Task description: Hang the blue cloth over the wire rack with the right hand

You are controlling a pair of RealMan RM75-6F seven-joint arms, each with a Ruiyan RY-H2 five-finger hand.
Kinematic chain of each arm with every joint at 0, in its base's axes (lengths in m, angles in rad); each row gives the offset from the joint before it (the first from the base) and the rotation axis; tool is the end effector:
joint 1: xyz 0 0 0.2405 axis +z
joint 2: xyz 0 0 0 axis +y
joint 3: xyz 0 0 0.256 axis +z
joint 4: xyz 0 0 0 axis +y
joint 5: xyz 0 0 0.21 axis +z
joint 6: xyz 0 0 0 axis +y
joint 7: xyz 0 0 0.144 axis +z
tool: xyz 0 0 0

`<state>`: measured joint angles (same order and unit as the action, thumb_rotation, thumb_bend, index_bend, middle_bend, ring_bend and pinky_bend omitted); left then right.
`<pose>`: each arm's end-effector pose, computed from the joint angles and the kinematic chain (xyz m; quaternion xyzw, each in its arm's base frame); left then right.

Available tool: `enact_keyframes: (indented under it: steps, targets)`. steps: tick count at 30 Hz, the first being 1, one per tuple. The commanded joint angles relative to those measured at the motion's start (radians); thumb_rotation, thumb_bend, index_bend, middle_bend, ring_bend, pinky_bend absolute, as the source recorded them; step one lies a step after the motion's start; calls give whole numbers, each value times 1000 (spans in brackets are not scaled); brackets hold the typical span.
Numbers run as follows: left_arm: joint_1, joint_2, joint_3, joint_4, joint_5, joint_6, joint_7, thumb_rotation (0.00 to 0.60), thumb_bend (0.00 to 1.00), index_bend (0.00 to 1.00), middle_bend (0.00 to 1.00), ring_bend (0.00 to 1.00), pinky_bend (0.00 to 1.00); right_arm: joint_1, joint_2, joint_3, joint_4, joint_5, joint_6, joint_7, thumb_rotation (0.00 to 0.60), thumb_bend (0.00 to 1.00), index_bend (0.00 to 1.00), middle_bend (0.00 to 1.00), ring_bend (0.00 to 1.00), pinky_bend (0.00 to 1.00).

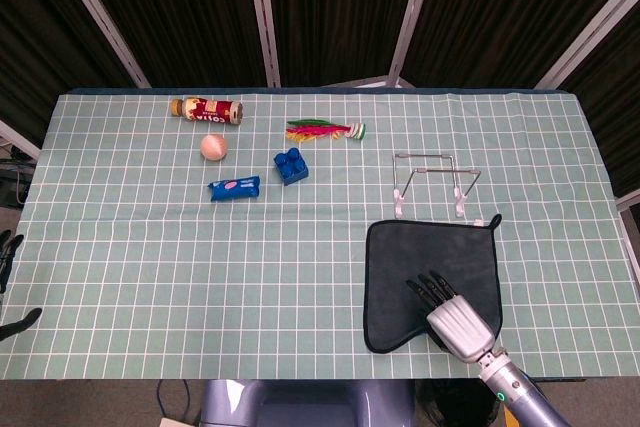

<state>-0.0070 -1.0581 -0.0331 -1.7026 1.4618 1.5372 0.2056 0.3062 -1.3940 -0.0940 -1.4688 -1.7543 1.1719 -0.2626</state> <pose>-0.3140 0.1523 0.1767 -0.5948 -0.3567 -0.3131 0.6488 -0.2581 -0.1915 0.0123 0.8200 -0.2802 0.3146 0.3876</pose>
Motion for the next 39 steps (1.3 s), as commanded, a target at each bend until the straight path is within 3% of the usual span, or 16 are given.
enact_keyframes:
  steps: [1,12,19,25,39]
  targets:
    - [-2,0,-1,1,-5,-4,1,600,0,0,0,0,0,44,22,54,-52,76,-69,-31,600,440,619,71,0,0]
    - [-13,-5,-11,8,-35,-27,6,600,0,0,0,0,0,167,15,217,-89,433,-283,-116,600,440,628,87,0,0]
    - [-19,-8,-16,15,-54,-40,11,600,0,0,0,0,0,241,-18,278,-67,671,-340,-226,600,440,629,89,0,0]
    - [-25,-12,-19,22,-71,-54,15,600,0,0,0,0,0,303,-32,293,-52,849,-363,-281,600,440,629,90,0,0]
    - [-38,-24,-25,31,-101,-75,33,600,0,0,0,0,0,372,-63,295,17,963,-373,-225,600,440,631,101,0,0]
